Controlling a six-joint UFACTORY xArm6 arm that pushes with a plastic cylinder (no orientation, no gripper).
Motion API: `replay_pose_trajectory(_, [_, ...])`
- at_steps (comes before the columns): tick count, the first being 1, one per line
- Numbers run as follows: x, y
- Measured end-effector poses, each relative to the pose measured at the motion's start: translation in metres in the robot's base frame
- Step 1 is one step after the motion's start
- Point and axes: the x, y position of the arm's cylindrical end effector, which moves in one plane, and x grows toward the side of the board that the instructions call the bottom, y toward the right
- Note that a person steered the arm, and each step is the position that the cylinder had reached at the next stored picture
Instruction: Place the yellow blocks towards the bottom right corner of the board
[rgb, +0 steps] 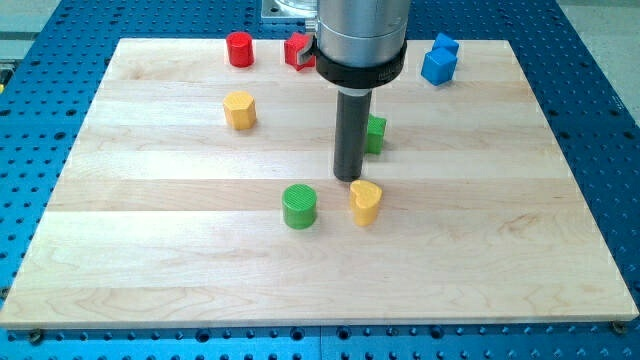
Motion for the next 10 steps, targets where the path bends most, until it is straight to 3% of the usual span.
replay_pose_trajectory(5, [0.004, -0.009])
replay_pose_trajectory(6, [0.015, -0.02])
replay_pose_trajectory(8, [0.048, 0.02])
replay_pose_trajectory(10, [0.052, 0.003])
